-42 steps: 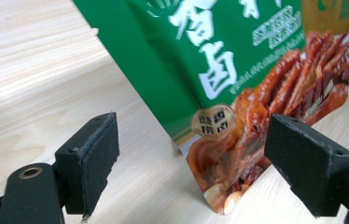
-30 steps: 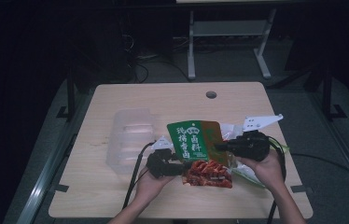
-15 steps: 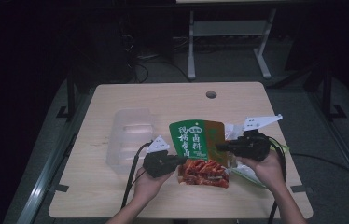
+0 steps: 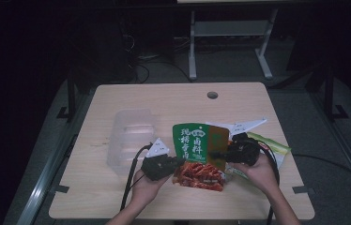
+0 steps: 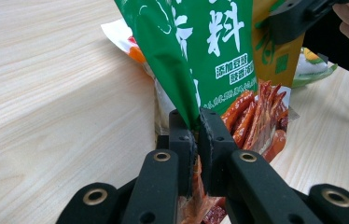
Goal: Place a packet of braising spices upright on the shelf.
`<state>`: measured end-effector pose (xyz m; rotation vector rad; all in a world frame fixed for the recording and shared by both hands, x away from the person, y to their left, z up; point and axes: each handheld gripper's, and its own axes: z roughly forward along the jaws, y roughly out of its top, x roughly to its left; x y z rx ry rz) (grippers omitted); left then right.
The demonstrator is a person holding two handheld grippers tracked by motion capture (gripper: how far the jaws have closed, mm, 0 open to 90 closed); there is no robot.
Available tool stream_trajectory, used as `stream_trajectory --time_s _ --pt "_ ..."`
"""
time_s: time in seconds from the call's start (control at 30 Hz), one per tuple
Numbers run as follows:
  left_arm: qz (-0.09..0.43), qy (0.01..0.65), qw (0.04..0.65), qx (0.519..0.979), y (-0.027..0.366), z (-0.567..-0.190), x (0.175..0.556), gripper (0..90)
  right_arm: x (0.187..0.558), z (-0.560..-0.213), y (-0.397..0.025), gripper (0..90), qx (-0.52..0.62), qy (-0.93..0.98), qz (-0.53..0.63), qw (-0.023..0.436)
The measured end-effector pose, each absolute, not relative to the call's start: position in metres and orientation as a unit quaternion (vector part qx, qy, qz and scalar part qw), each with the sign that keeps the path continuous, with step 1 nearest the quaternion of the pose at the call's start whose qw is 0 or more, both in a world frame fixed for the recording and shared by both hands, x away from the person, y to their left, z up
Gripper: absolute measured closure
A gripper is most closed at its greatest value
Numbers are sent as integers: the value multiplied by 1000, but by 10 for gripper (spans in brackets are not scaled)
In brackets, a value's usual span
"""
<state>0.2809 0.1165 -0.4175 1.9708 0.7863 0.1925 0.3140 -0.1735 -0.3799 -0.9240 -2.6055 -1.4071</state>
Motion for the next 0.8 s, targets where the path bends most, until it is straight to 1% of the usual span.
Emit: stream_trajectory --time_s 0.07,0.2,0.5,0.63,0.8 --pt "78 323 484 810 117 -418 280 836 314 -381 -172 863 -302 -840 -450 20" --pt "79 323 480 812 117 -419 279 808 316 -383 -169 888 -310 -843 -439 19" --pt "102 322 474 813 120 -417 271 648 311 -379 -169 895 -303 -836 -456 23" --pt "111 321 473 813 121 -414 267 600 303 -369 -169 896 -294 -832 -470 11" --pt "123 325 472 810 125 -411 264 540 292 -355 -168 897 -280 -833 -478 -16"
